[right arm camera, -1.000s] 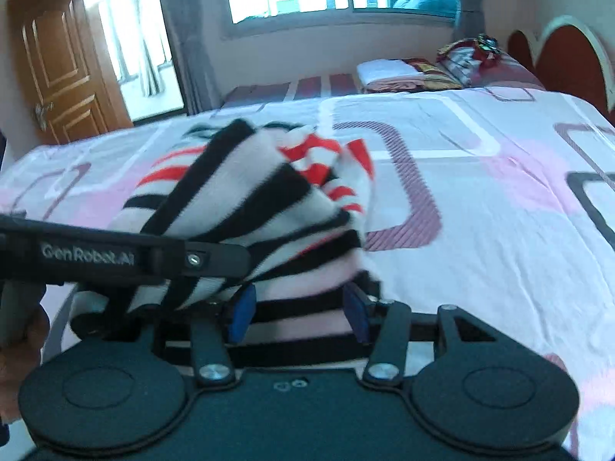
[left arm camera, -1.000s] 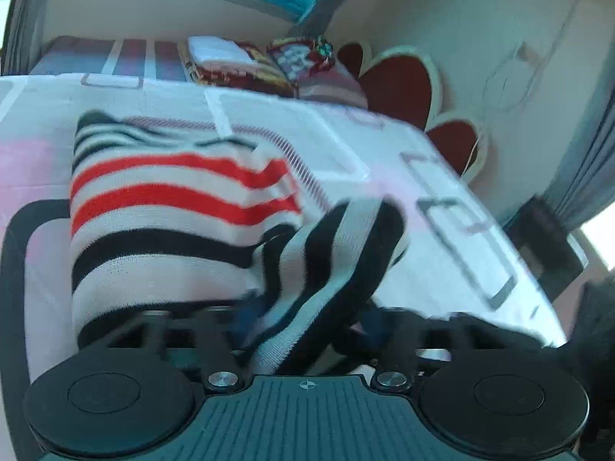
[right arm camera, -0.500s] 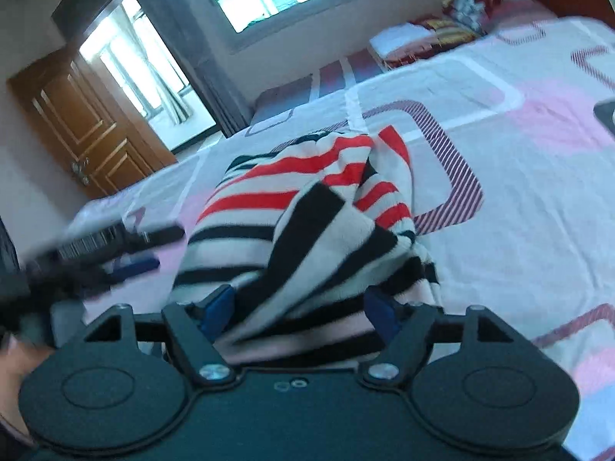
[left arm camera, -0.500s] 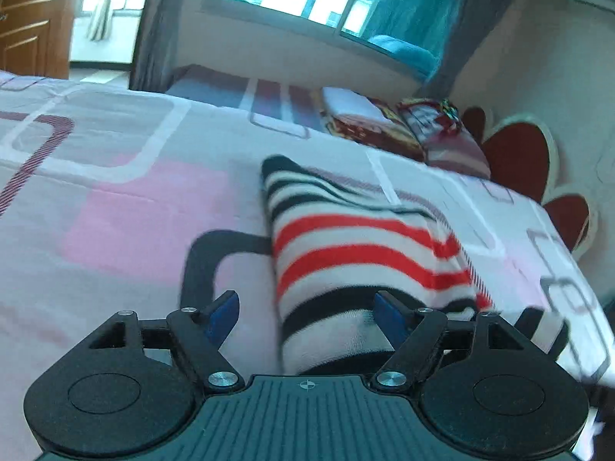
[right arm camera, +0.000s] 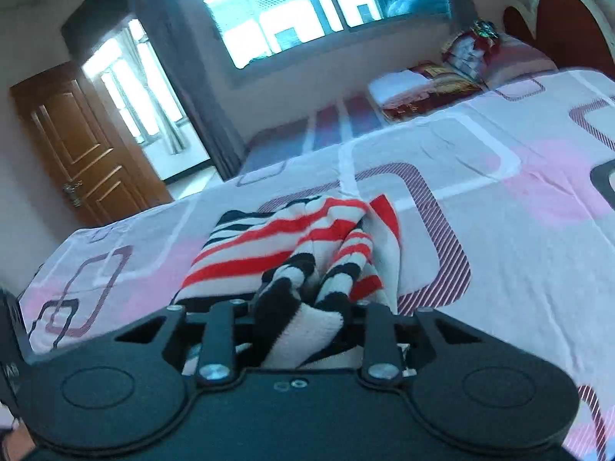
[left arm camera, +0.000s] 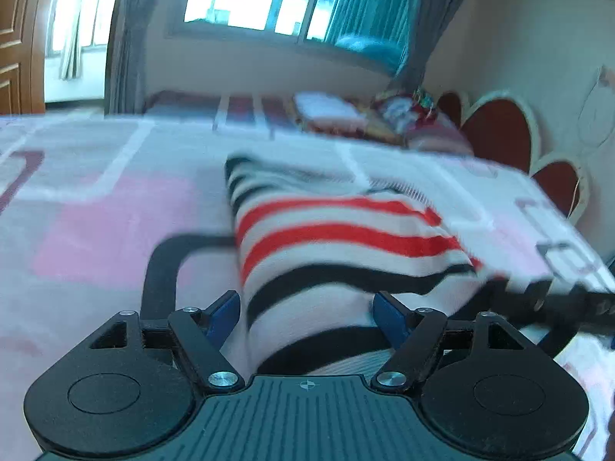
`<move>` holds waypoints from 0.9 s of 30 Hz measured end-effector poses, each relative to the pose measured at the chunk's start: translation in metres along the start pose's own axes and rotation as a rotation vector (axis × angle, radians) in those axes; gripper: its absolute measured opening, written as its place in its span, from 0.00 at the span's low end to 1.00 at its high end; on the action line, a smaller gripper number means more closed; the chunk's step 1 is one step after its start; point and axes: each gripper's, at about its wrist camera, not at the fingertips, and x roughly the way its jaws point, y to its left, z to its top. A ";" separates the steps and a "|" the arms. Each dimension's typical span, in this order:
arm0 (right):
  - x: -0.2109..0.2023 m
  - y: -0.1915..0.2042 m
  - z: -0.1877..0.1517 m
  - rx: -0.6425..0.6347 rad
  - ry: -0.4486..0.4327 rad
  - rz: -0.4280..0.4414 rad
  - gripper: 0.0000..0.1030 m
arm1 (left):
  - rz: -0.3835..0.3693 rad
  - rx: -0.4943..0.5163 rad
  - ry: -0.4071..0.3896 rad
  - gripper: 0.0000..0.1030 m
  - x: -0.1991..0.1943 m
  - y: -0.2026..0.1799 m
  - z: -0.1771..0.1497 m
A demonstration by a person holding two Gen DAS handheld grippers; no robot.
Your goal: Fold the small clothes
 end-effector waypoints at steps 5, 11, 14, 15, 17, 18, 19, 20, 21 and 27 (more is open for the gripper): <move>0.021 -0.043 -0.027 0.158 0.094 0.003 0.31 | 0.001 -0.035 0.013 0.80 0.003 0.006 -0.004; -0.010 -0.036 -0.021 0.121 0.083 -0.025 0.43 | 0.005 -0.011 0.015 0.80 -0.004 0.005 -0.001; -0.017 -0.033 -0.022 0.060 0.064 -0.103 0.40 | 0.005 -0.001 0.016 0.80 -0.004 0.002 -0.005; -0.023 -0.029 -0.019 0.025 0.019 -0.118 0.42 | 0.002 -0.004 0.018 0.80 -0.004 0.002 -0.006; -0.026 -0.022 -0.007 -0.018 -0.017 -0.099 0.42 | 0.003 0.001 0.017 0.80 -0.004 0.001 -0.008; -0.020 -0.020 -0.002 -0.022 0.005 -0.080 0.41 | -0.001 0.005 0.020 0.80 -0.005 0.000 -0.008; -0.012 -0.018 0.001 -0.027 0.021 -0.070 0.41 | -0.005 0.010 0.023 0.80 -0.005 -0.001 -0.009; -0.005 -0.018 0.004 -0.029 0.034 -0.065 0.41 | -0.006 0.020 0.025 0.80 -0.006 -0.003 -0.011; 0.003 -0.018 0.006 -0.019 0.050 -0.056 0.42 | -0.010 0.029 0.027 0.80 -0.007 -0.004 -0.013; 0.049 -0.031 0.019 0.077 0.135 -0.004 0.41 | -0.022 0.047 0.034 0.80 -0.007 -0.008 -0.019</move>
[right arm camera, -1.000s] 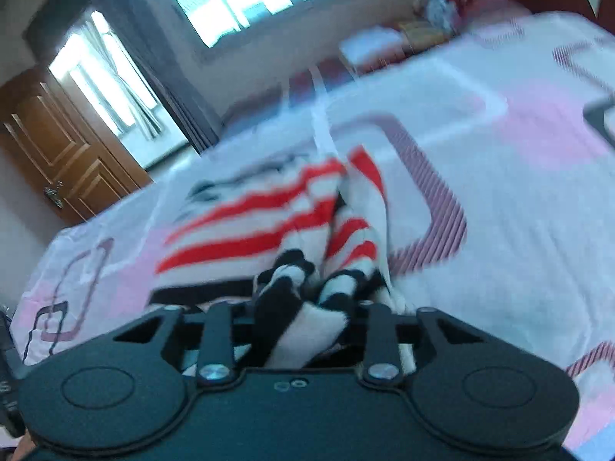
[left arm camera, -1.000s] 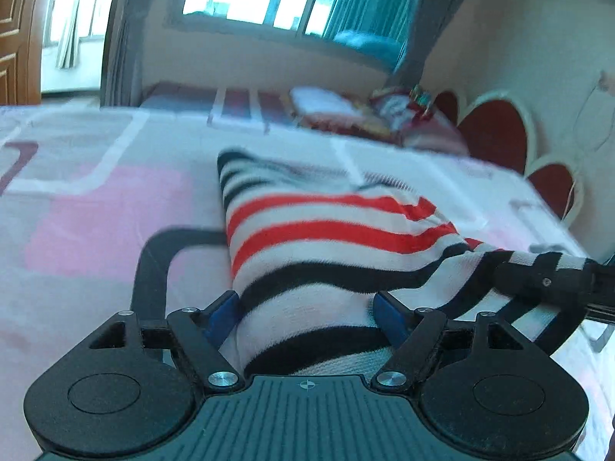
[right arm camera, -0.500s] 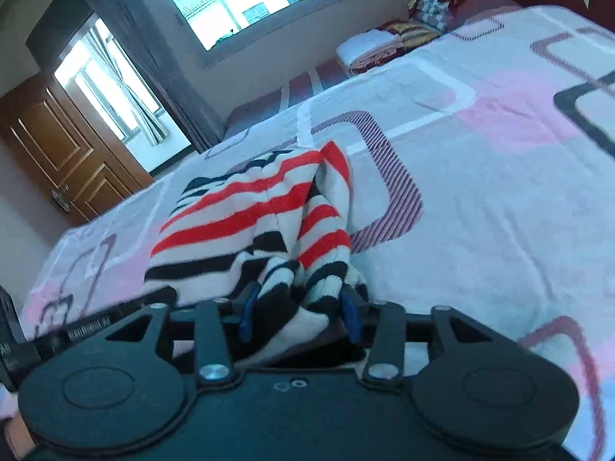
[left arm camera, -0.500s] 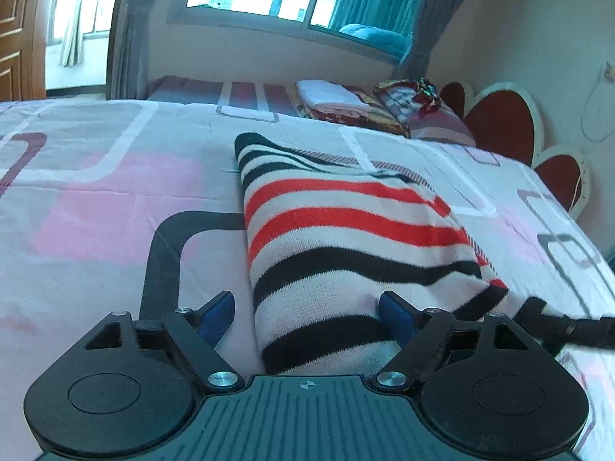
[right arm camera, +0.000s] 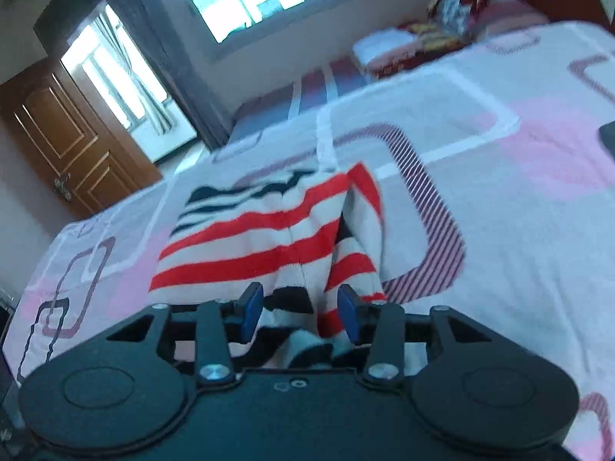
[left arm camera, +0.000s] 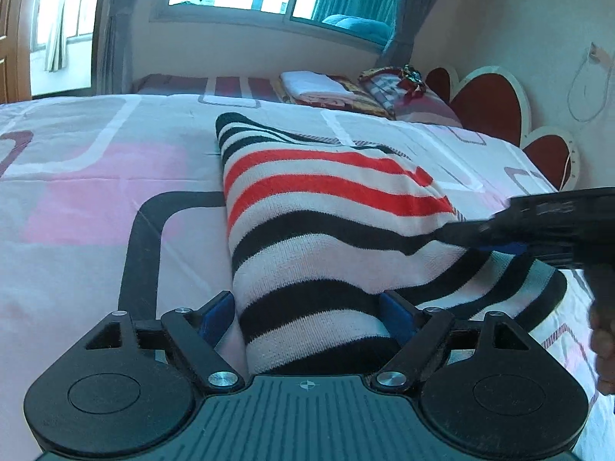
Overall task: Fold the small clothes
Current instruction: 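Open both tools and pull them back from the folded sweater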
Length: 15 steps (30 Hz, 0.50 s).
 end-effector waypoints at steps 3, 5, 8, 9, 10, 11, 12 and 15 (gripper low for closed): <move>0.016 0.003 -0.002 -0.027 0.060 -0.008 0.32 | 0.004 0.025 -0.010 0.80 -0.001 -0.003 -0.004; 0.012 0.009 -0.004 -0.075 0.053 -0.003 0.19 | 0.003 0.032 -0.015 0.80 -0.001 -0.004 -0.006; 0.008 0.028 -0.008 -0.240 0.005 -0.067 0.14 | 0.006 0.077 -0.027 0.80 0.000 -0.008 -0.010; 0.010 0.033 -0.008 -0.313 -0.014 -0.120 0.14 | 0.008 0.089 -0.035 0.80 -0.001 -0.009 -0.012; 0.013 0.038 -0.009 -0.393 -0.035 -0.179 0.14 | 0.006 0.089 -0.037 0.80 -0.001 -0.009 -0.013; 0.019 0.038 -0.008 -0.416 -0.038 -0.197 0.14 | -0.001 0.082 -0.033 0.80 0.000 -0.007 -0.011; 0.023 0.034 -0.007 -0.402 -0.030 -0.191 0.13 | -0.006 0.072 -0.027 0.80 0.000 -0.006 -0.010; 0.024 0.023 -0.007 -0.354 -0.048 -0.180 0.17 | -0.013 0.062 -0.013 0.80 -0.004 -0.004 -0.003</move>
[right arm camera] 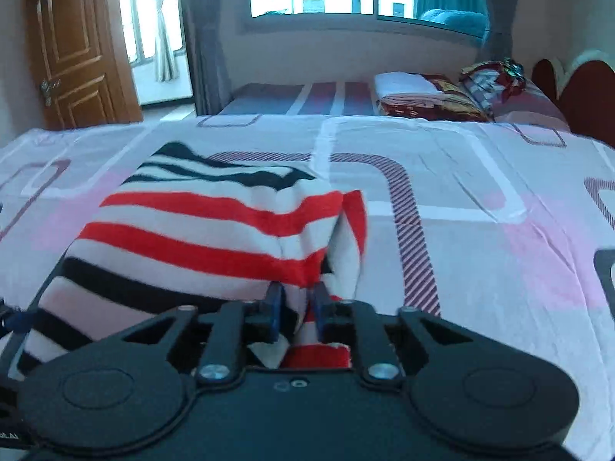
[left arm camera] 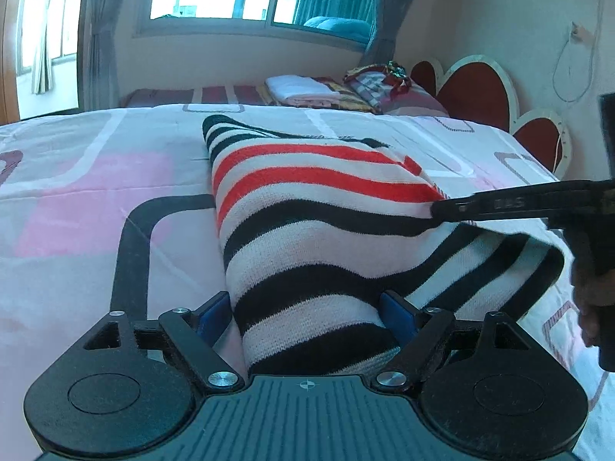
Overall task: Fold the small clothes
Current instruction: 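Open both tools and pull them back from the folded sweater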
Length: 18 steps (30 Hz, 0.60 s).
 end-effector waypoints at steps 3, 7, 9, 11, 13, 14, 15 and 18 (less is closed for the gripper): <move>-0.020 -0.006 0.001 0.057 -0.017 0.017 0.19 | 0.001 -0.022 -0.027 0.80 -0.010 0.002 0.007; -0.059 -0.004 0.006 0.123 -0.094 0.082 0.18 | 0.008 0.025 -0.061 0.80 -0.016 -0.008 0.013; -0.071 0.002 0.006 0.134 -0.107 0.127 0.18 | 0.021 0.035 -0.054 0.80 -0.013 -0.010 0.013; -0.070 0.014 -0.001 0.095 -0.068 0.159 0.17 | 0.028 0.060 -0.043 0.80 -0.012 -0.010 0.009; -0.062 0.018 -0.019 0.070 -0.006 0.145 0.13 | 0.024 0.068 -0.006 0.80 -0.008 -0.008 0.005; -0.055 0.013 -0.027 0.080 0.028 0.120 0.12 | 0.010 0.048 0.008 0.80 -0.007 -0.004 0.003; -0.051 0.005 -0.037 0.105 0.051 0.098 0.07 | 0.001 0.026 0.013 0.80 -0.007 -0.001 0.001; -0.060 -0.012 -0.059 0.186 0.079 0.106 0.03 | 0.000 0.027 0.016 0.80 -0.006 -0.002 0.000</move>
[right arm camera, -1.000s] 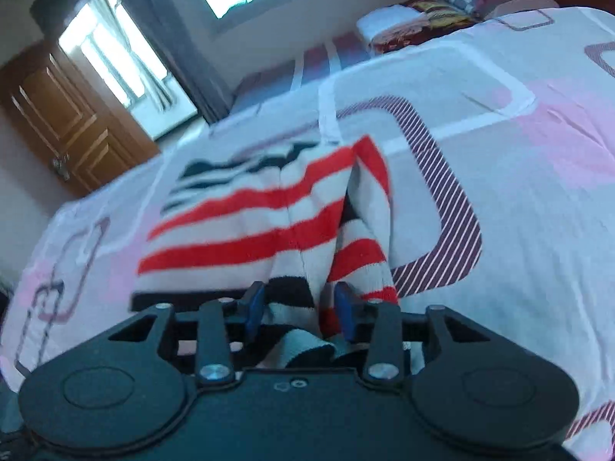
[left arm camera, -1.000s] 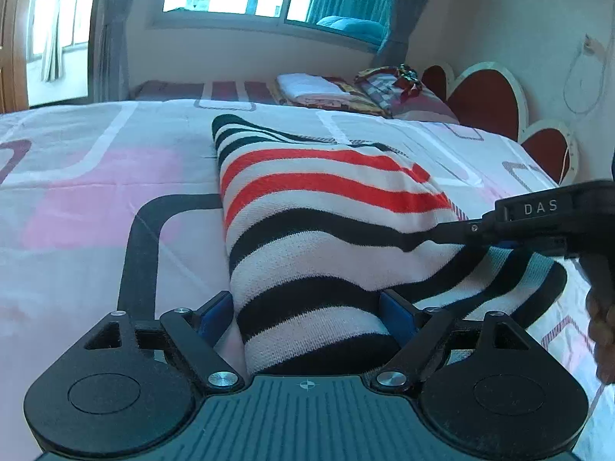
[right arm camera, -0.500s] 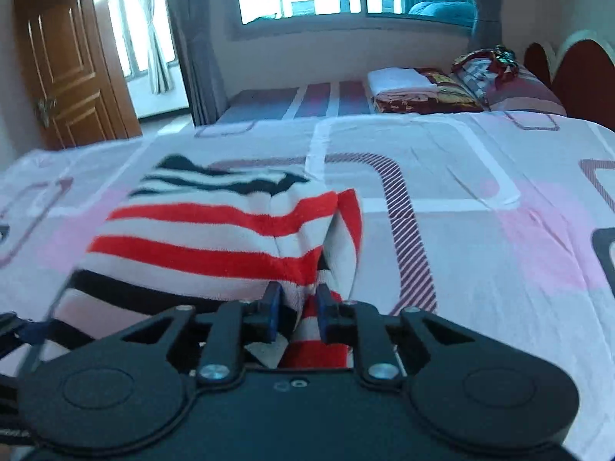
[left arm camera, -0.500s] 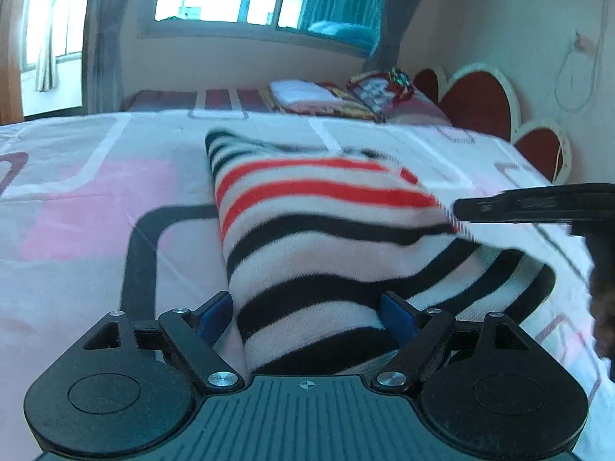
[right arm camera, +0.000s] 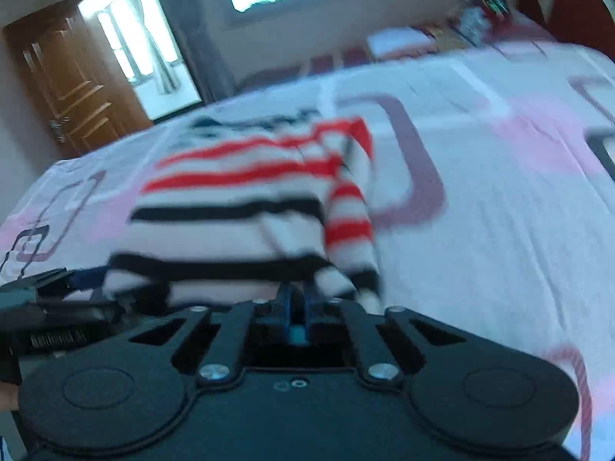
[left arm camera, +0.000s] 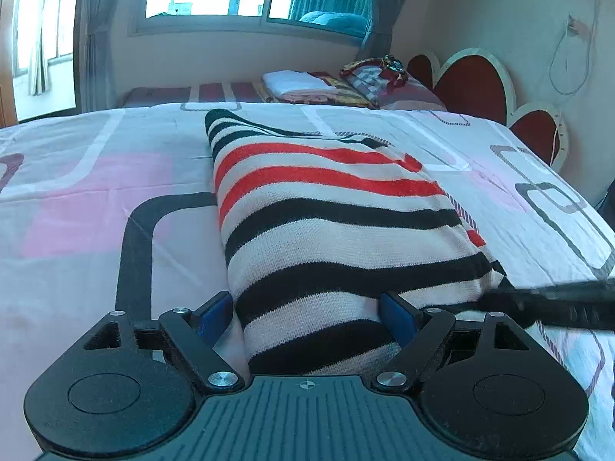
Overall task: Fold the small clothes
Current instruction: 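Open both tools and pull them back from the folded sweater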
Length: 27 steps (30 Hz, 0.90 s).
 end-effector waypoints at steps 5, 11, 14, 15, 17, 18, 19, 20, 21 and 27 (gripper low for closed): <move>-0.009 0.006 -0.010 0.005 0.004 -0.018 0.03 | -0.008 0.005 0.011 0.80 0.001 0.001 -0.004; -0.007 -0.001 -0.013 0.045 -0.005 -0.022 0.01 | -0.026 -0.011 0.019 0.80 -0.004 0.005 -0.002; -0.008 0.003 -0.011 0.021 0.010 -0.031 0.01 | -0.018 0.004 0.001 0.80 -0.009 0.006 0.000; -0.009 0.002 -0.012 0.025 0.010 -0.029 0.01 | -0.012 0.011 0.010 0.80 -0.007 0.008 -0.001; -0.008 0.003 -0.015 0.024 0.003 -0.033 0.00 | -0.017 -0.001 0.058 0.80 0.003 0.012 -0.004; -0.007 0.003 -0.016 0.029 -0.003 -0.038 0.00 | -0.027 -0.036 0.066 0.80 0.004 0.015 -0.004; -0.007 0.004 -0.016 0.044 -0.003 -0.042 0.00 | -0.030 -0.062 0.070 0.80 0.002 0.016 -0.002; -0.008 0.005 -0.014 0.052 0.002 -0.044 0.00 | -0.030 -0.068 0.060 0.80 -0.002 0.016 0.000; -0.011 0.007 -0.010 0.050 0.002 -0.040 0.06 | -0.023 -0.060 0.037 0.80 -0.006 0.014 0.003; -0.016 0.022 0.025 0.008 -0.083 -0.006 0.27 | -0.015 -0.132 -0.051 0.80 -0.013 0.022 0.036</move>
